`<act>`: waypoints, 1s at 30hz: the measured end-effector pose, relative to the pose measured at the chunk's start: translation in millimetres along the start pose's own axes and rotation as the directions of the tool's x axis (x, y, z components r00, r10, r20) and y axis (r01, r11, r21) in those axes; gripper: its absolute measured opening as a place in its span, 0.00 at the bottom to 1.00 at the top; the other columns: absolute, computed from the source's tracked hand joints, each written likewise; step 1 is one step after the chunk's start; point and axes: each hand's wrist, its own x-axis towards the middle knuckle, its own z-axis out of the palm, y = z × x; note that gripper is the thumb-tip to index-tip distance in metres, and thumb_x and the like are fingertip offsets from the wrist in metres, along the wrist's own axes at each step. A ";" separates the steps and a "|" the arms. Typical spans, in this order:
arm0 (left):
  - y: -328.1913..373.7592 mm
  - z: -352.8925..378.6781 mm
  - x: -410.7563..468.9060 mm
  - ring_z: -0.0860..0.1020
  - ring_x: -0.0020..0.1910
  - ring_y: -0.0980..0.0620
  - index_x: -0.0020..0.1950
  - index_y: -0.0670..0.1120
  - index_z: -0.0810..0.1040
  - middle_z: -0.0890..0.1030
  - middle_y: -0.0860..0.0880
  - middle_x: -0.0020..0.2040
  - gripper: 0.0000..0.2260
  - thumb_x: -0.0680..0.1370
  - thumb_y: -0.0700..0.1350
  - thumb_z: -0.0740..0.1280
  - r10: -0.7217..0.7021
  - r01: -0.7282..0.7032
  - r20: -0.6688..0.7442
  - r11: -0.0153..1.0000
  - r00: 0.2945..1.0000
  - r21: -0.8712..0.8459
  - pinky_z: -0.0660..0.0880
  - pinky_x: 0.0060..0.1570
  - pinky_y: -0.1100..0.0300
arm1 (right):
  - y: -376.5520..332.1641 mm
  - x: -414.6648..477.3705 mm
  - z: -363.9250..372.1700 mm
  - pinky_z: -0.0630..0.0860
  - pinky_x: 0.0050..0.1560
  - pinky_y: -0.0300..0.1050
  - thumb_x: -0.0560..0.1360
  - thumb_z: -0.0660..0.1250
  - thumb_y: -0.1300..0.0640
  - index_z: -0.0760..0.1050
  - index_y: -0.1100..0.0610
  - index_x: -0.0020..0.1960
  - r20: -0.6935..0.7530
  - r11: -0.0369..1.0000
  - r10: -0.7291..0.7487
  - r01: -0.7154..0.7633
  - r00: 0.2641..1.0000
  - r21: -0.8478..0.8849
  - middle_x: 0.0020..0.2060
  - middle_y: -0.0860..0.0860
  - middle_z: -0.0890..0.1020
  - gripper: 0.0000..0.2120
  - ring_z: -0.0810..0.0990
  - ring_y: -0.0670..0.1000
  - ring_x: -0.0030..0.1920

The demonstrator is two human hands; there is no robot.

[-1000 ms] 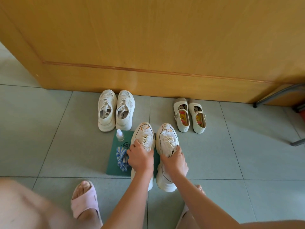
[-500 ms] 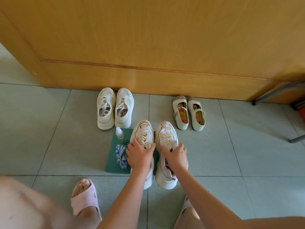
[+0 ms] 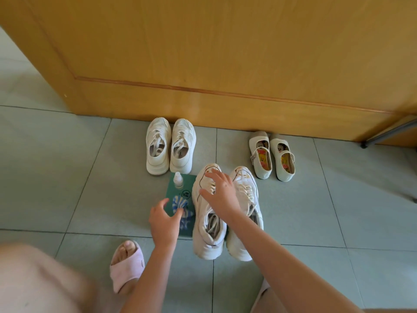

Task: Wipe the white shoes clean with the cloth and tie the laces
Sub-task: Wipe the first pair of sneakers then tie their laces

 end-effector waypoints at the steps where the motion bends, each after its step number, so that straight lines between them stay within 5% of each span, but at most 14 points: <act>1: -5.6 1.2 3.3 0.74 0.59 0.45 0.65 0.43 0.73 0.76 0.44 0.60 0.24 0.72 0.47 0.73 -0.007 0.007 0.037 1.000 0.999 0.002 0.71 0.54 0.53 | -6.3 7.8 4.6 0.56 0.73 0.51 0.74 0.68 0.54 0.66 0.53 0.70 0.060 1.000 -0.007 0.006 0.998 0.007 0.72 0.50 0.65 0.26 0.57 0.51 0.73; 6: -18.0 9.0 12.1 0.78 0.55 0.47 0.61 0.43 0.77 0.81 0.46 0.55 0.21 0.72 0.50 0.73 -0.052 0.059 0.110 0.997 0.993 -0.059 0.75 0.54 0.51 | -31.2 42.9 20.8 0.67 0.65 0.47 0.73 0.70 0.59 0.62 0.55 0.73 0.233 0.987 0.075 -0.105 0.969 0.120 0.69 0.55 0.70 0.31 0.67 0.56 0.69; 12: -15.1 14.2 14.0 0.79 0.45 0.52 0.56 0.47 0.79 0.83 0.50 0.49 0.17 0.71 0.51 0.74 -0.041 0.042 0.067 0.999 0.997 -0.018 0.70 0.38 0.61 | -34.8 65.3 36.8 0.73 0.54 0.46 0.75 0.67 0.59 0.66 0.55 0.71 0.300 0.996 0.080 -0.089 0.951 0.017 0.64 0.57 0.75 0.25 0.76 0.55 0.59; 14: -14.8 15.9 13.4 0.79 0.46 0.51 0.56 0.48 0.78 0.81 0.50 0.50 0.18 0.69 0.51 0.75 -0.030 0.029 0.037 0.999 0.999 0.025 0.69 0.40 0.60 | -35.6 70.8 42.4 0.75 0.52 0.46 0.76 0.65 0.60 0.68 0.55 0.69 0.314 0.997 0.077 -0.078 0.946 -0.010 0.62 0.57 0.76 0.22 0.78 0.56 0.55; 19: -14.2 19.6 16.6 0.78 0.46 0.48 0.51 0.46 0.77 0.79 0.49 0.47 0.15 0.67 0.46 0.76 -0.020 0.018 0.051 0.999 0.998 0.034 0.71 0.41 0.58 | -34.6 79.1 56.5 0.77 0.48 0.49 0.75 0.64 0.60 0.77 0.62 0.57 0.307 0.998 0.053 -0.045 0.950 -0.033 0.52 0.58 0.81 0.11 0.80 0.57 0.49; 22: -16.4 18.8 19.4 0.79 0.44 0.47 0.50 0.45 0.77 0.81 0.49 0.43 0.11 0.70 0.44 0.74 -0.078 0.079 0.025 0.996 0.997 -0.051 0.71 0.39 0.58 | -31.6 85.3 47.6 0.74 0.42 0.42 0.75 0.66 0.59 0.77 0.59 0.46 0.293 0.986 0.037 -0.083 0.955 0.144 0.44 0.53 0.81 0.04 0.80 0.52 0.44; 24: -14.1 16.6 21.5 0.79 0.42 0.48 0.50 0.43 0.77 0.80 0.49 0.42 0.10 0.72 0.44 0.73 -0.093 0.094 0.015 0.990 0.996 -0.101 0.69 0.38 0.59 | -31.4 88.8 31.6 0.74 0.49 0.41 0.77 0.64 0.57 0.77 0.58 0.52 0.276 0.916 0.015 -0.124 0.961 0.382 0.49 0.51 0.81 0.06 0.79 0.50 0.50; 27: -4.2 13.5 27.8 0.79 0.43 0.47 0.51 0.41 0.77 0.80 0.47 0.43 0.09 0.73 0.42 0.72 -0.123 0.122 0.009 0.967 0.992 -0.224 0.71 0.42 0.59 | -28.4 87.4 -5.3 0.74 0.46 0.40 0.80 0.61 0.57 0.74 0.54 0.57 0.348 0.745 -0.036 -0.207 0.937 0.634 0.55 0.52 0.78 0.07 0.77 0.48 0.54; 30: 9.2 9.9 34.6 0.79 0.44 0.47 0.50 0.43 0.76 0.80 0.47 0.44 0.07 0.74 0.41 0.70 -0.138 0.136 0.018 0.932 0.990 -0.335 0.73 0.44 0.57 | -16.1 81.3 -45.2 0.75 0.52 0.52 0.80 0.59 0.55 0.71 0.55 0.56 0.439 0.506 -0.141 -0.316 0.887 0.802 0.51 0.55 0.78 0.07 0.78 0.58 0.57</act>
